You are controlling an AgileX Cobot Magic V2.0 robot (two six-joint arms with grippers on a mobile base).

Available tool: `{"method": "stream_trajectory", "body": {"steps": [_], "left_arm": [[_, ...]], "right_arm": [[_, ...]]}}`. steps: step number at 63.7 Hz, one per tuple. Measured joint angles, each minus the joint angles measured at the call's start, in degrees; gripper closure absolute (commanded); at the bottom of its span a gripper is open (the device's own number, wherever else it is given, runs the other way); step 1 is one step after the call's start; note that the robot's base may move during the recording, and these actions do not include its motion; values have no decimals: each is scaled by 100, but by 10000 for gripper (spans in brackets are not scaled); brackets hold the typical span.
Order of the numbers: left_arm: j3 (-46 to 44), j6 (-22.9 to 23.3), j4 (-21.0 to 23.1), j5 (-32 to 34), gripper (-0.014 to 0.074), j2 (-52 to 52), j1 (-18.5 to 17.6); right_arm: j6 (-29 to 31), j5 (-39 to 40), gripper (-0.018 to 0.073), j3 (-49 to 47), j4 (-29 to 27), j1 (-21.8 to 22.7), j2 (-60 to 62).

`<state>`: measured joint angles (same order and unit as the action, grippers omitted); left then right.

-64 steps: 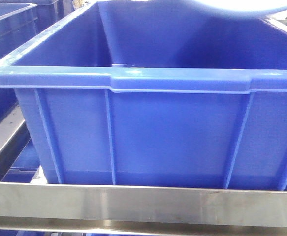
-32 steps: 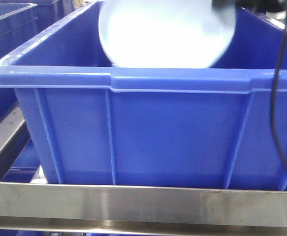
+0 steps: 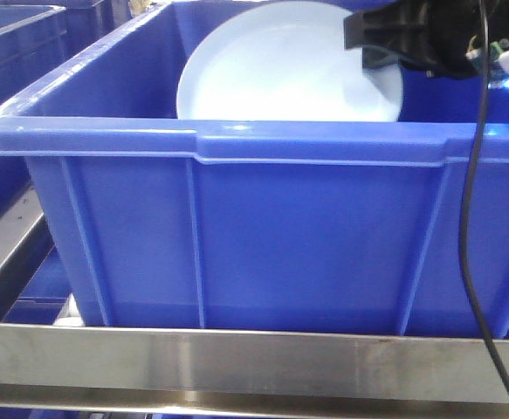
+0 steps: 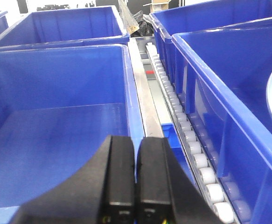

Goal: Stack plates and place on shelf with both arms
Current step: 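Open the right gripper and lift it out of the bin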

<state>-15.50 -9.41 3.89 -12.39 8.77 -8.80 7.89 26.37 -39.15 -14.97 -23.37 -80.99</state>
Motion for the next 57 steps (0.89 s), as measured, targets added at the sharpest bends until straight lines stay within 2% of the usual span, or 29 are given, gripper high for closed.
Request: {"method": "stream_trajectory", "body": {"steps": [15,36,50,57], "left_arm": [[0,0,0,0,516,0,0],[0,0,0,0,516,0,0],[0,0,0,0,516,0,0],[0,0,0,0,516,0,0]], "right_arm": [[0,0,286,0,0,0,-22],[0,-201,274,0,-18,0,-22],[24,-276,144,-40,-203,0,-22],[47,-327,142,-62,-357,0,-11]]}}
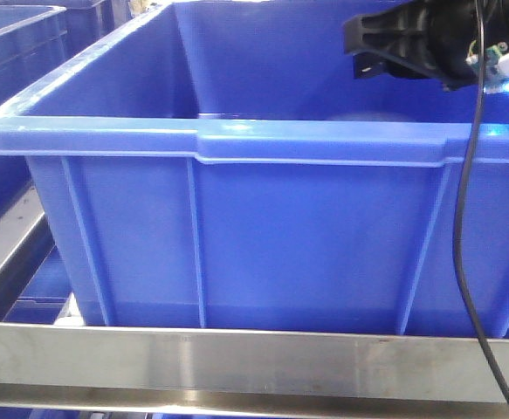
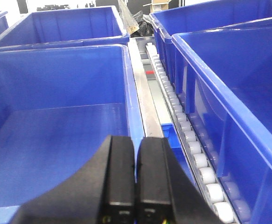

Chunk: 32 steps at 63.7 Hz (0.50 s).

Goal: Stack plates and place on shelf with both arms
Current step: 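Open the right gripper and lift it out of the bin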

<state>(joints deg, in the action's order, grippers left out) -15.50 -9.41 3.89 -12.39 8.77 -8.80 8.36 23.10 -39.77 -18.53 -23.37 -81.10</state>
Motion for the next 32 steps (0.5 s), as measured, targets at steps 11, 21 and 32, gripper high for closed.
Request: {"method": "stream_trajectory", "body": {"steps": [11,21,32], "left_arm": [[0,0,0,0,516,0,0],[0,0,0,0,516,0,0],[0,0,0,0,516,0,0]], "right_arm": [[-11,-98,146,0,-105,0,90],[-46,-130,225,0,-187,0,309],[-46,-130,398,0,-147,0,651]]}}
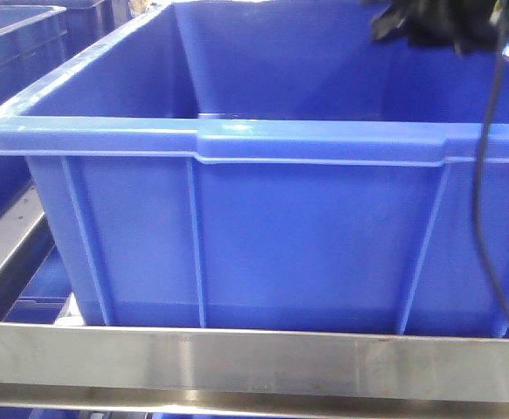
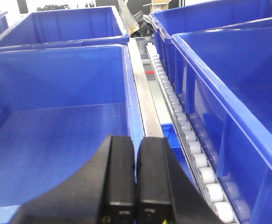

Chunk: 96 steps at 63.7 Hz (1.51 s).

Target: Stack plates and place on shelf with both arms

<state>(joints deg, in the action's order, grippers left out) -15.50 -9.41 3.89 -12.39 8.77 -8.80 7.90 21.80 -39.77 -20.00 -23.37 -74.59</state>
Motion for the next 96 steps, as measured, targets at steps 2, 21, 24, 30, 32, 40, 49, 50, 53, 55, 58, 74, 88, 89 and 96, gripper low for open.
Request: {"method": "stream_trajectory", "body": {"steps": [2,21,24,30,32,40,49,50,53,55,58,74,88,89,96], "left_arm": [[0,0,0,0,516,0,0],[0,0,0,0,516,0,0],[0,0,0,0,516,0,0],[0,0,0,0,516,0,0],[0,0,0,0,516,0,0],[0,0,0,0,516,0,0],[0,0,0,0,516,0,0],[0,0,0,0,516,0,0],[0,0,0,0,516,0,0],[0,0,0,0,516,0,0],[0,0,0,0,516,0,0],[0,0,0,0,516,0,0],[0,0,0,0,516,0,0],[0,0,0,0,516,0,0],[0,0,0,0,516,0,0]], "right_arm": [[10,0,420,10,25,0,76],[190,-848,511,33,199,710,962],[190,-1035,511,43,222,937,1136],[190,-1378,511,67,286,1304,1509],[190,-1454,511,112,311,1462,1649],[190,-1551,511,472,343,1810,2248],[190,-1550,510,1086,356,1951,3017],[190,-1538,510,1148,364,1962,3140],[190,-1528,510,1382,364,1973,3435],[190,-1515,510,1512,364,1971,3643],[190,-1515,510,1681,364,1971,3932],[194,-1672,510,2247,364,1971,5375],[194,-2409,510,2303,383,1976,6258],[194,-2445,510,2303,383,1976,6302],[194,-2710,510,2303,392,1976,6634]]}}
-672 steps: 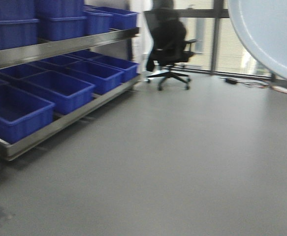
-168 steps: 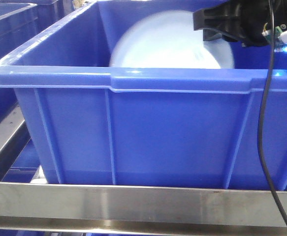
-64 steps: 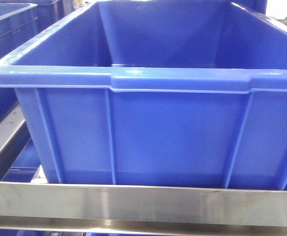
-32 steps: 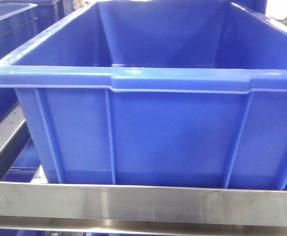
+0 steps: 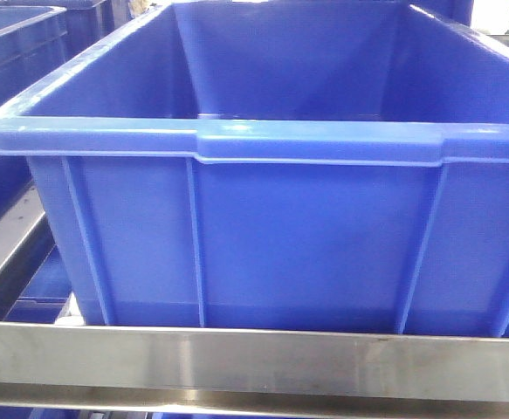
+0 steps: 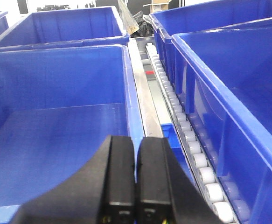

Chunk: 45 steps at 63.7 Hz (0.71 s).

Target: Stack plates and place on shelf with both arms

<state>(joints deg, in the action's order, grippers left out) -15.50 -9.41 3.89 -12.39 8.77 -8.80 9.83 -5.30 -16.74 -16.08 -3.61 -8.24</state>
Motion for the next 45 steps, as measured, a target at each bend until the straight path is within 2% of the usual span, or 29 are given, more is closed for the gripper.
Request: {"method": "stream_trajectory", "body": {"steps": [15,45], "left_arm": [[0,0,0,0,516,0,0],[0,0,0,0,516,0,0]], "right_arm": [[0,-322,510,0,5,0,230],[0,-384,510,0,13,0,230]]}}
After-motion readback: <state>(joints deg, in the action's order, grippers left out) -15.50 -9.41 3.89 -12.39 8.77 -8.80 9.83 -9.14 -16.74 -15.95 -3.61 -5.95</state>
